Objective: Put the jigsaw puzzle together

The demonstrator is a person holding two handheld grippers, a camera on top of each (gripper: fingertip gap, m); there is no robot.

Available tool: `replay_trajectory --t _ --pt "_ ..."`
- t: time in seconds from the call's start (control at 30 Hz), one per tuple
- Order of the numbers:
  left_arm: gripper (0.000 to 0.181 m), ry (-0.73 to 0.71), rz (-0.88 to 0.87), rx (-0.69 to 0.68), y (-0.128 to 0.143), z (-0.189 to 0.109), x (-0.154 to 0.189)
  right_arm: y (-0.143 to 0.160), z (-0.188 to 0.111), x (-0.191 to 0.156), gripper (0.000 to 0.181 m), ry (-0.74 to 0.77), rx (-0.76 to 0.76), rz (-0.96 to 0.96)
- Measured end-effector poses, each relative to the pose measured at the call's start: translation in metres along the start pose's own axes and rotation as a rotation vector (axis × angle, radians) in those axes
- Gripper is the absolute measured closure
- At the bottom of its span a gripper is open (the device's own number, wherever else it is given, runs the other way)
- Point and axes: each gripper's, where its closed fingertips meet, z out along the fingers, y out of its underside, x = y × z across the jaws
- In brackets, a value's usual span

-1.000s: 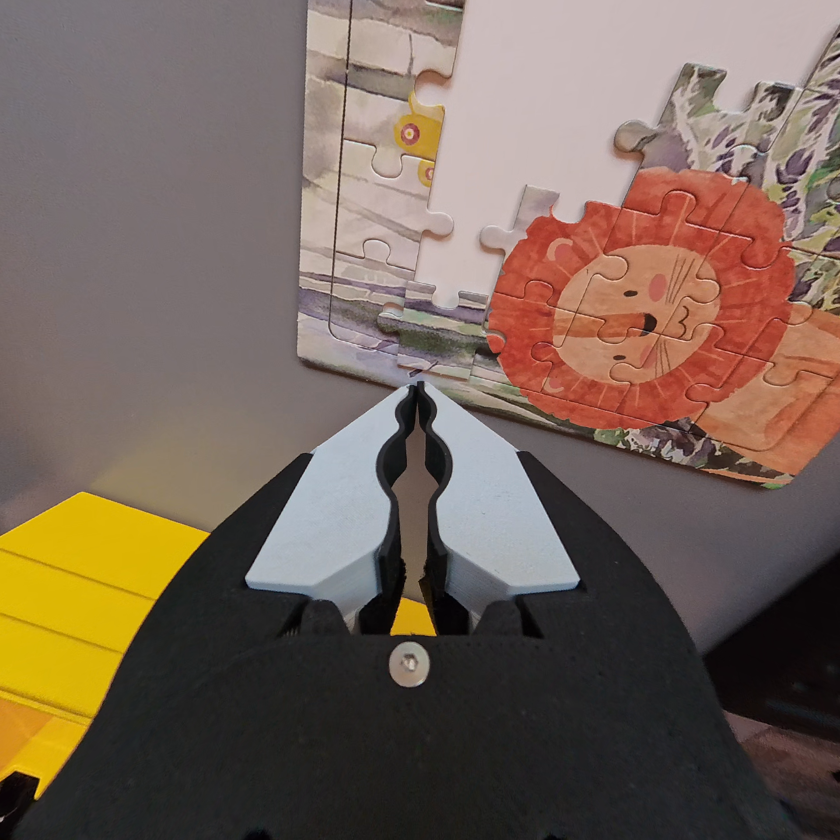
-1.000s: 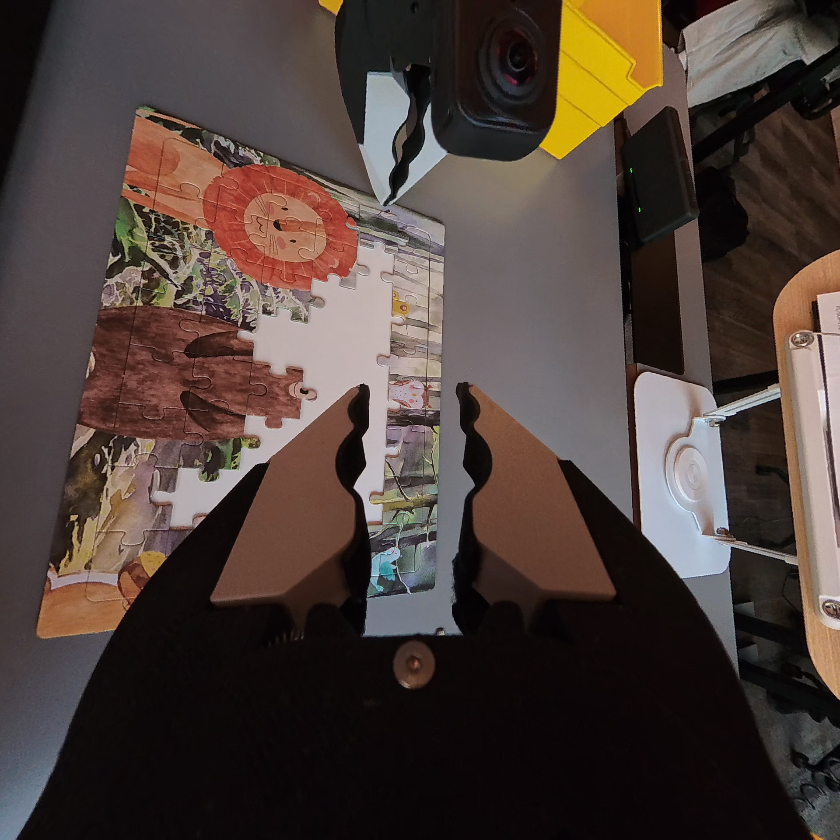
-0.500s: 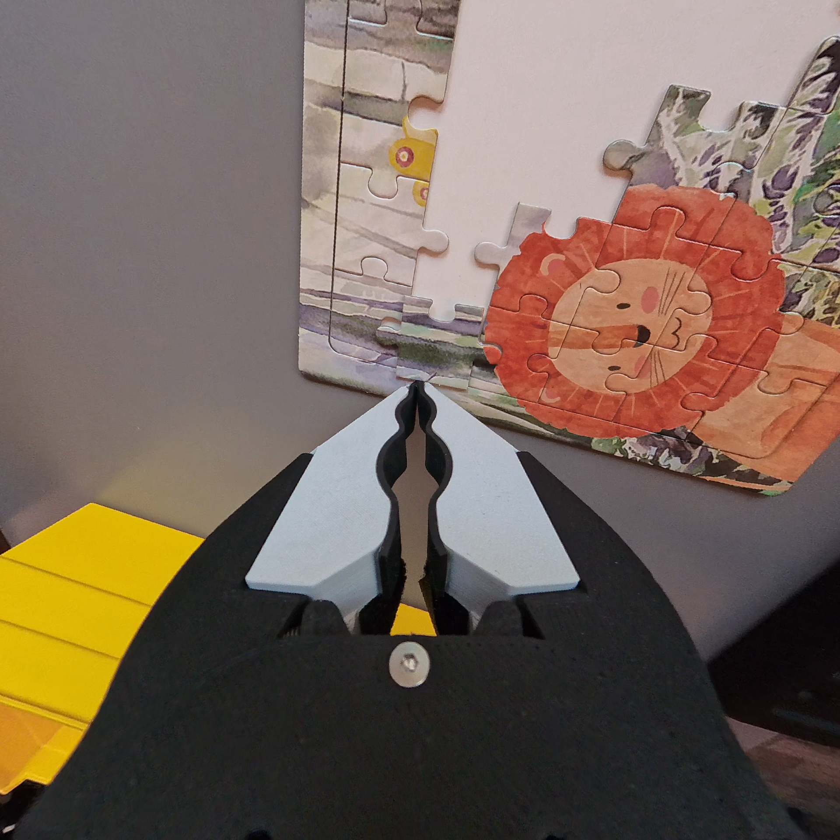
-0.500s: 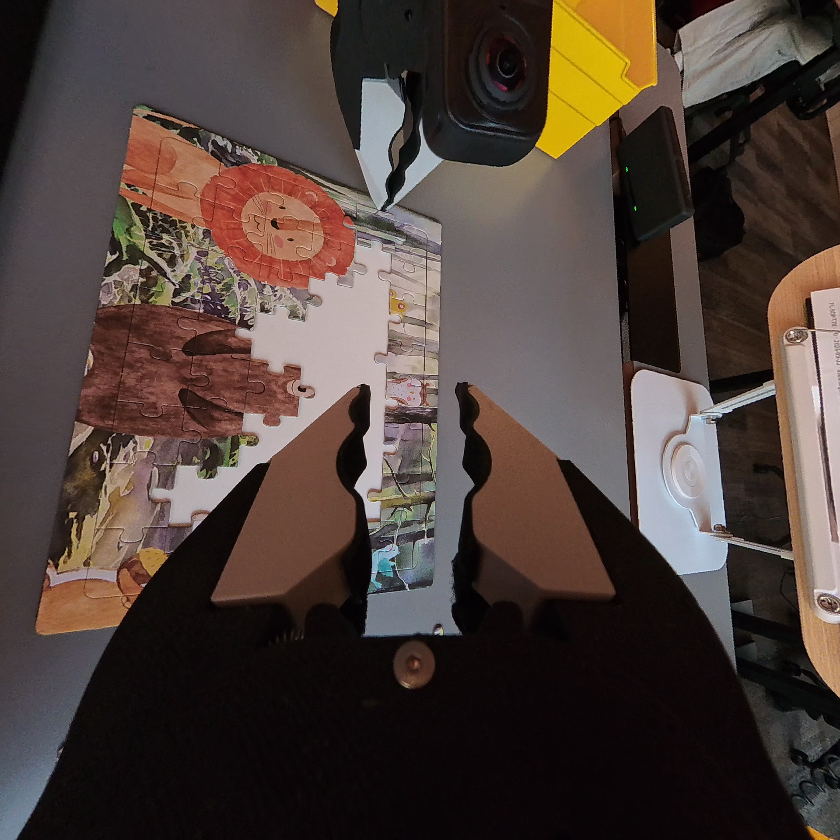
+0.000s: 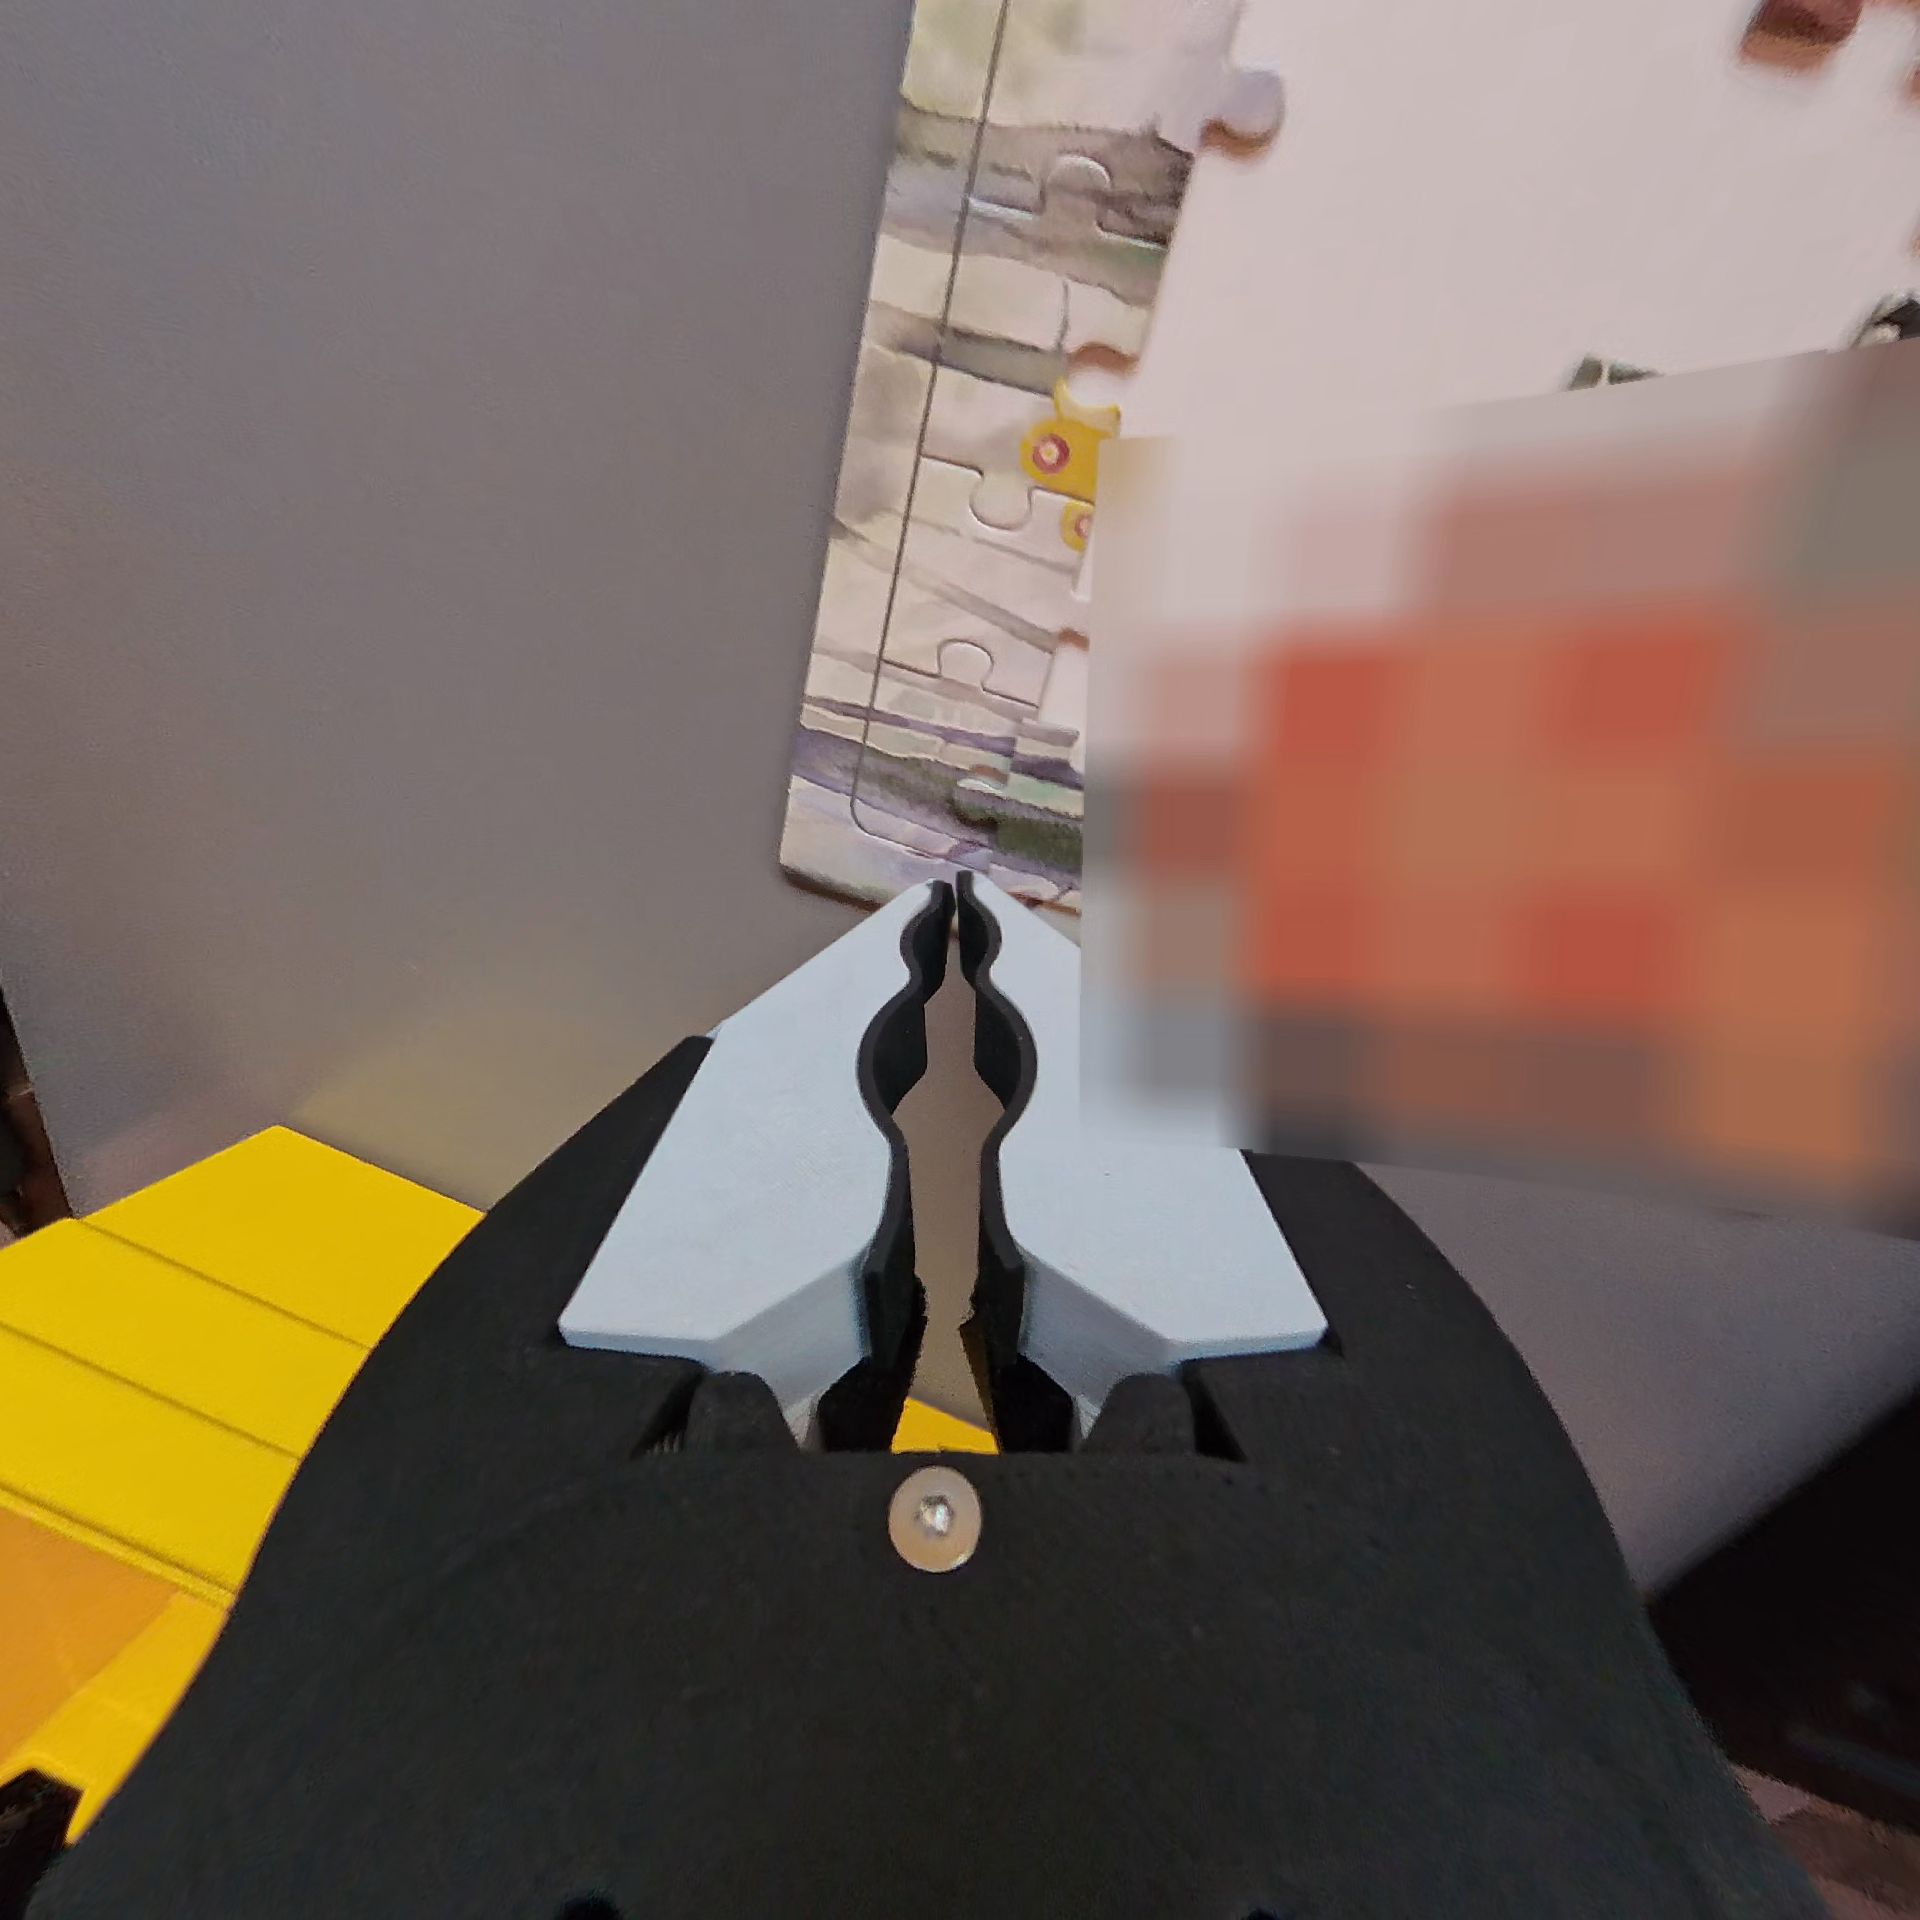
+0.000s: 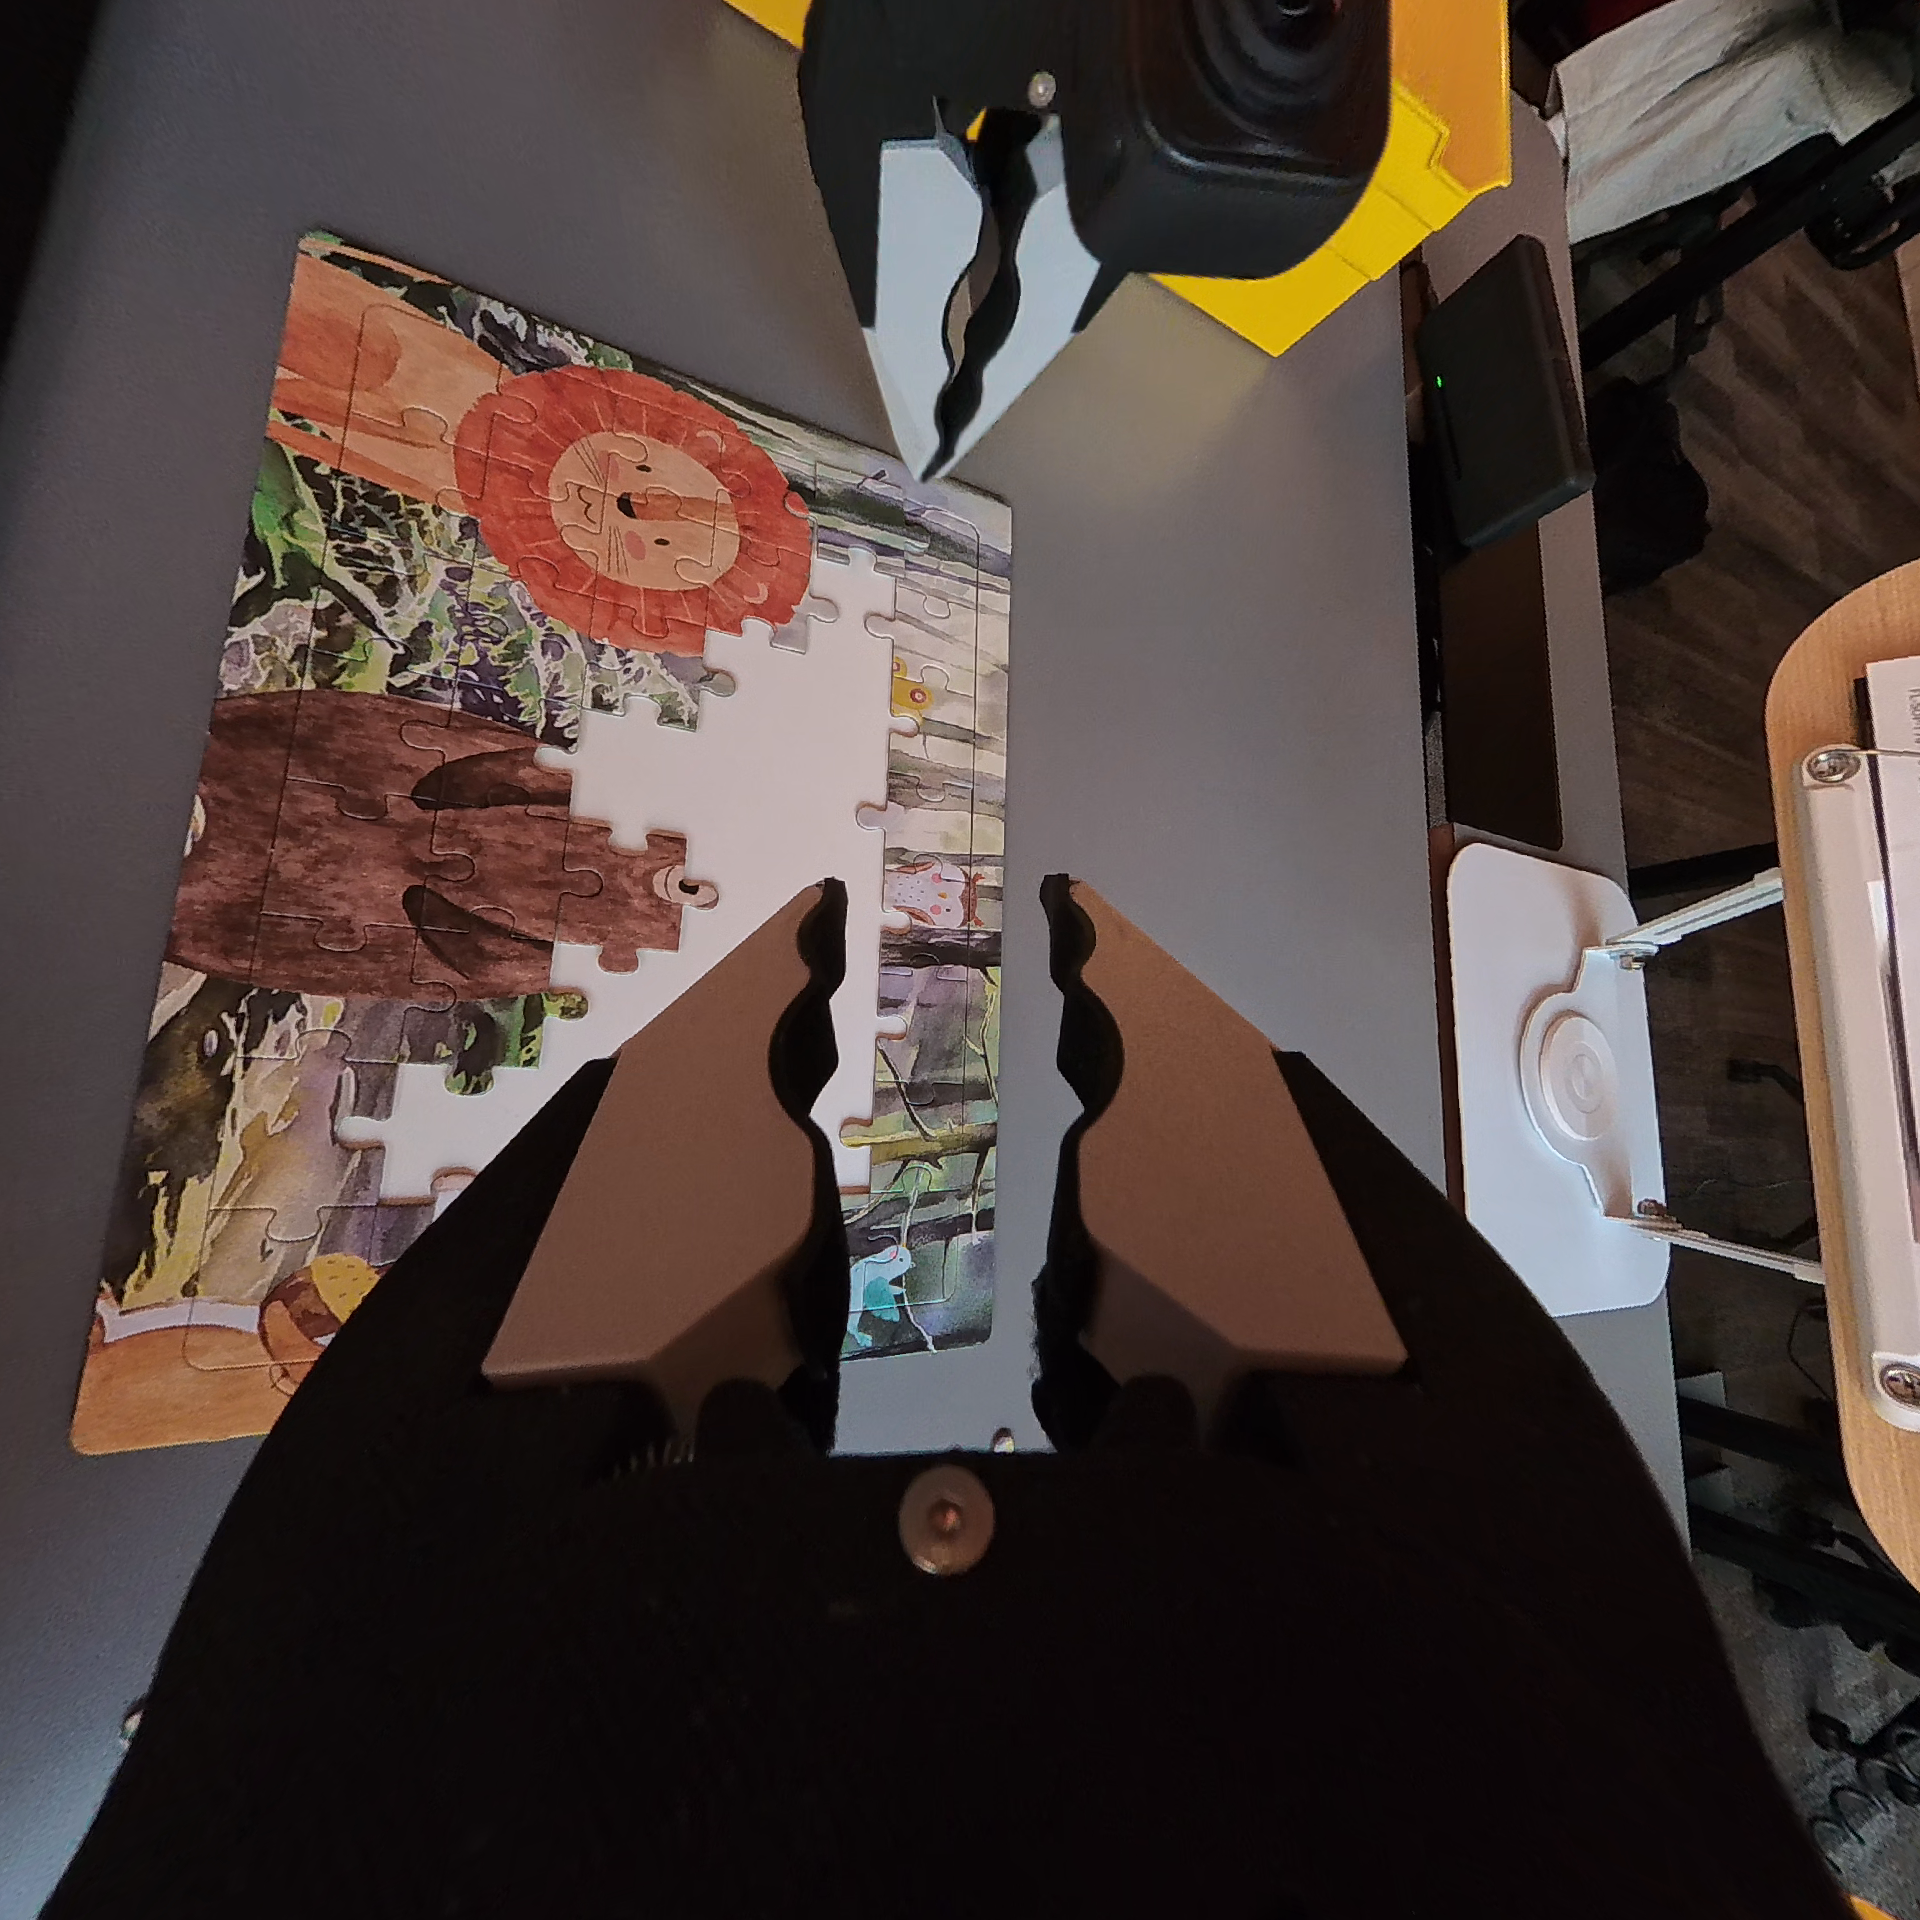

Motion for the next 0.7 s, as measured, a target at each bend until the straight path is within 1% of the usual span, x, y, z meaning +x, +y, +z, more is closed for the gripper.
replay_trajectory --t 0.1,0.23,0.4,0.7 --pt "0.181 -0.043 0.006 0.023 -0.006 0.003 -0.007 0.0 -0.001 0.0 0.143 0.002 -0.001 0.0" --pt "0.181 -0.028 0.017 0.012 -0.007 0.009 -0.005 -0.001 -0.003 0.001 0.143 0.007 0.007 0.002" --pt "0.181 -0.055 0.038 -0.008 -0.007 0.012 -0.006 -0.001 -0.004 0.003 0.143 0.008 0.012 0.005" --pt "0.181 -0.047 0.037 0.003 -0.009 0.014 -0.004 -0.001 -0.006 0.003 0.143 0.011 0.015 0.005"
